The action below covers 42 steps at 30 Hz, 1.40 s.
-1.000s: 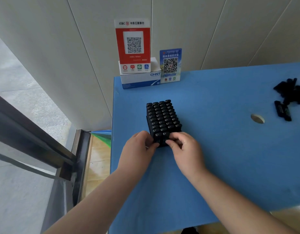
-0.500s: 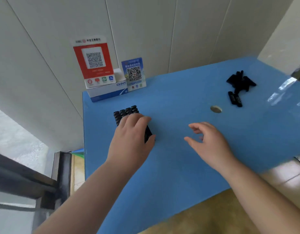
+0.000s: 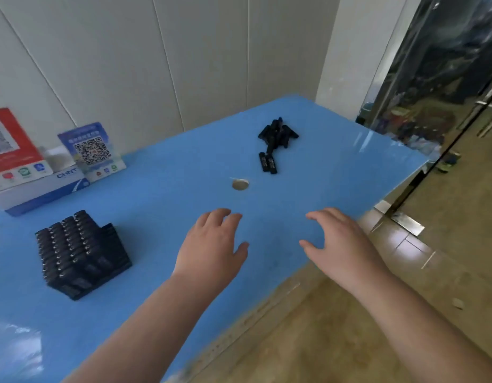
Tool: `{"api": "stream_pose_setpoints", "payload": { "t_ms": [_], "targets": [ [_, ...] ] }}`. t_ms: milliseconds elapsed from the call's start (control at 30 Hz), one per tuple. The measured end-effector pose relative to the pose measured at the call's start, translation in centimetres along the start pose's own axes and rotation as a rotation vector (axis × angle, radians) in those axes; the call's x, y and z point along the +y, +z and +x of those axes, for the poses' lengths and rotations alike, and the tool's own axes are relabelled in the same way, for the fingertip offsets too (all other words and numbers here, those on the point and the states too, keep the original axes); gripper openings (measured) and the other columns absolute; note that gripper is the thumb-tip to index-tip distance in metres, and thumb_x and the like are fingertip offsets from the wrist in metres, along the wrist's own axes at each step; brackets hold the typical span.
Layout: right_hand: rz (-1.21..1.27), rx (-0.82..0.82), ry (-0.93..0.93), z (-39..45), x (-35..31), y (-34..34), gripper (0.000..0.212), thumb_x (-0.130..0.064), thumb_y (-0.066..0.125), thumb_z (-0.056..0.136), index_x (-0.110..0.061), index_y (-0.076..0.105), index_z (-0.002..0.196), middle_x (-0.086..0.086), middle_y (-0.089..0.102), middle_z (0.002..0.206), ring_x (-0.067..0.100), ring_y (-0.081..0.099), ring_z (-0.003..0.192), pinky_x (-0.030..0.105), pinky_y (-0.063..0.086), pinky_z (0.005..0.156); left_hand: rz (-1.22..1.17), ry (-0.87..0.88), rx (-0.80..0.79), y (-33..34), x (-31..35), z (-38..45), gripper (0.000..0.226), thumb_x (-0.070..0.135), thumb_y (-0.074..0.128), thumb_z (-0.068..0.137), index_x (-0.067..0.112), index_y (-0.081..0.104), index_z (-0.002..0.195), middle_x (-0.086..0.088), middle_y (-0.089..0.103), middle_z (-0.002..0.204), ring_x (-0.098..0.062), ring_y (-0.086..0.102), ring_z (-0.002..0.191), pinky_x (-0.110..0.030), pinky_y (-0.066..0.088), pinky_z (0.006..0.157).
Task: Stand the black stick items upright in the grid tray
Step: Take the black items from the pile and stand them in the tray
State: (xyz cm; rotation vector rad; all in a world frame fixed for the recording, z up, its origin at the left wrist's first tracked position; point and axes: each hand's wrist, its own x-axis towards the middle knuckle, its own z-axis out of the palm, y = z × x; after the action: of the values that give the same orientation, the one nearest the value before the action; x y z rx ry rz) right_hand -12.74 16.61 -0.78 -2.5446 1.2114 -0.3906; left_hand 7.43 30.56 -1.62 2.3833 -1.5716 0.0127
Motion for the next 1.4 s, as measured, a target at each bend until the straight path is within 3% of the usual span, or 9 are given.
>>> {"api": "stream_pose_setpoints", "payload": {
  "t_ms": [267,533,1133,1400],
  "targets": [
    [-0.072,0.013,0.02,1.5,11.2,-6.1,0.054,-0.042,0.07,0.088,-0.025,0.054,0.136,-0.008,0.054,0.131,0.017,0.05,0.125,0.033,0.043,0.102,-0.024,0.0,0.0,3.4,11.8,5.1,0.056,0.049,0.051,0.094,0.025,0.041,0.144,0.003,0.042,0.146,-0.021,0.036,0.136,-0.034,0.035,0.109],
    [-0.035,-0.029,-0.053,4.0,16.8,-8.0,0.053,-0.044,0.067,0.09,-0.027,0.051,0.138,-0.012,0.051,0.131,0.014,0.048,0.126,0.029,0.043,0.099,-0.057,-0.064,-0.012,5.9,18.2,8.5,0.055,0.049,0.053,0.092,0.027,0.045,0.142,0.006,0.045,0.143,-0.02,0.039,0.133,-0.033,0.039,0.106],
    [-0.072,-0.067,-0.116,21.1,19.8,-6.9,0.05,-0.047,0.064,0.091,-0.029,0.052,0.135,-0.012,0.053,0.13,0.014,0.049,0.125,0.031,0.042,0.104,-0.073,-0.065,-0.01,9.3,16.9,24.6,0.054,0.049,0.049,0.095,0.029,0.042,0.144,0.009,0.042,0.144,-0.017,0.037,0.134,-0.029,0.035,0.107],
    [-0.053,-0.151,-0.217,27.5,18.5,-4.4,0.048,-0.044,0.066,0.089,-0.026,0.055,0.132,-0.009,0.054,0.126,0.016,0.051,0.121,0.03,0.041,0.102,-0.083,-0.234,-0.005,9.5,13.2,27.8,0.05,0.044,0.05,0.098,0.028,0.041,0.145,0.008,0.045,0.143,-0.018,0.041,0.131,-0.029,0.036,0.105]
  ]
}}
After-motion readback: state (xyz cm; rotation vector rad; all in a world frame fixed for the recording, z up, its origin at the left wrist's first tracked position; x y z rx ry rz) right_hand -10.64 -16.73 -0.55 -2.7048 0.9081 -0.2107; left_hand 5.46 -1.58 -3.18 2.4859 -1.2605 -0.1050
